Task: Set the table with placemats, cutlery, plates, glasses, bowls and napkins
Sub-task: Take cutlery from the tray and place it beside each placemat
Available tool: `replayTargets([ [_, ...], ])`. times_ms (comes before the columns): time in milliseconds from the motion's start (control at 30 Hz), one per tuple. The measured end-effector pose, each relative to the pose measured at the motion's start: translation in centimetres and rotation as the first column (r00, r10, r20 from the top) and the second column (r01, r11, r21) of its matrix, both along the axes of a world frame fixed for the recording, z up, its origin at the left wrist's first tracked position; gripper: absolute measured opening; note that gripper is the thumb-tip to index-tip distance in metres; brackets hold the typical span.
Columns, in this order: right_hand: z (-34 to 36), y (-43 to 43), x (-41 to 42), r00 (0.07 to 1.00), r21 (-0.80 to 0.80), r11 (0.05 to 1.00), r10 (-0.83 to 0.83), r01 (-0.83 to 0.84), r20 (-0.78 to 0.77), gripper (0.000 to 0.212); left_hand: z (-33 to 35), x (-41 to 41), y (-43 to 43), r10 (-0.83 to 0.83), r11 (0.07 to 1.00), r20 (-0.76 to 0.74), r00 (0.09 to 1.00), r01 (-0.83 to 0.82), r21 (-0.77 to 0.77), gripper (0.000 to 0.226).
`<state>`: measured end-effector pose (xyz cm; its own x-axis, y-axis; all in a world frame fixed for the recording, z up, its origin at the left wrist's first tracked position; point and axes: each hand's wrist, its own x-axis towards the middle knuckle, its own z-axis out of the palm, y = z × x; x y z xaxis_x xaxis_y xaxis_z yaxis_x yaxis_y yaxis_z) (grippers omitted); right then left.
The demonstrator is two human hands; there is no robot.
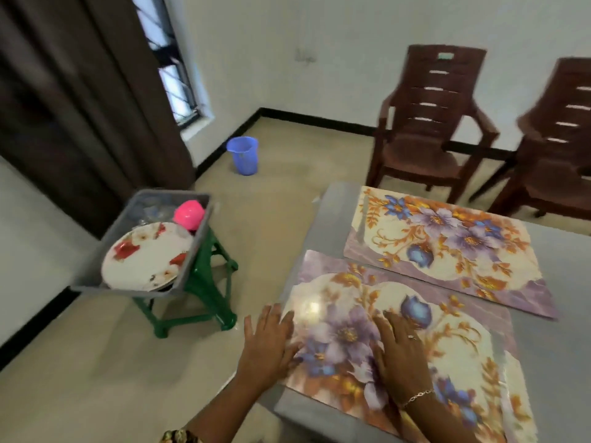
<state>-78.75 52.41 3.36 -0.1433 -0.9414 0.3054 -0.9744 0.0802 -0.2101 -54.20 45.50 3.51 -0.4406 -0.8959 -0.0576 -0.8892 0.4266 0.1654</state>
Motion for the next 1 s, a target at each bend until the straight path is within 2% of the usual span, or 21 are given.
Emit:
replayTargets([
  [133, 0.2, -3.9, 6.1, 0.979, -0.002, 0.980, 0.197, -0.198, 0.044, 0.041, 0.7, 6.4, 0.3, 0.174, 0.984, -0.063, 0.983, -0.172, 0.033, 0.052],
  [200, 0.2, -5.8, 9.3, 0.961, 0.003, 0.963, 0.271, -0.271, 0.051, 0.027, 1.0, 9.5, 0.3, 0.245, 0.969, -0.096, 0.965, -0.239, 0.066, 0.057],
  [300, 0.1, -8.9, 15.1, 0.910, 0.055, 0.910, 0.406, -0.411, 0.089, 0.029, 0.9, 14.8, -0.2, 0.346, 0.938, -0.155, 0.925, -0.339, 0.073, 0.060],
  [400, -0.2, -11.3, 21.7, 0.865, 0.069, 0.864, 0.489, -0.498, 0.114, 0.032, 0.9, 20.4, -0.8, 0.456, 0.889, -0.200, 0.867, -0.433, 0.150, 0.060],
  [500, -0.5, -13.3, 28.2, 0.836, 0.086, 0.834, 0.534, -0.545, 0.123, 0.031, 0.3, 26.5, -1.4, 0.535, 0.844, -0.188, 0.824, -0.512, 0.161, 0.051],
  [633, -1.2, -15.7, 35.3, 0.773, 0.141, 0.760, 0.623, -0.634, 0.116, 0.048, -0.5, 33.1, -2.2, 0.605, 0.794, -0.182, 0.775, -0.568, 0.218, 0.047],
  [767, -1.1, -17.6, 39.5, 0.746, 0.188, 0.722, 0.650, -0.666, 0.145, 0.047, -0.8, 37.5, -3.9, 0.638, 0.766, -0.185, 0.748, -0.591, 0.252, 0.044],
  [1000, -1.8, -23.5, 41.5, 0.797, 0.241, 0.760, 0.588, -0.603, 0.140, 0.045, -1.0, 40.6, -11.2, 0.619, 0.782, -0.244, 0.746, -0.560, 0.272, 0.039],
])
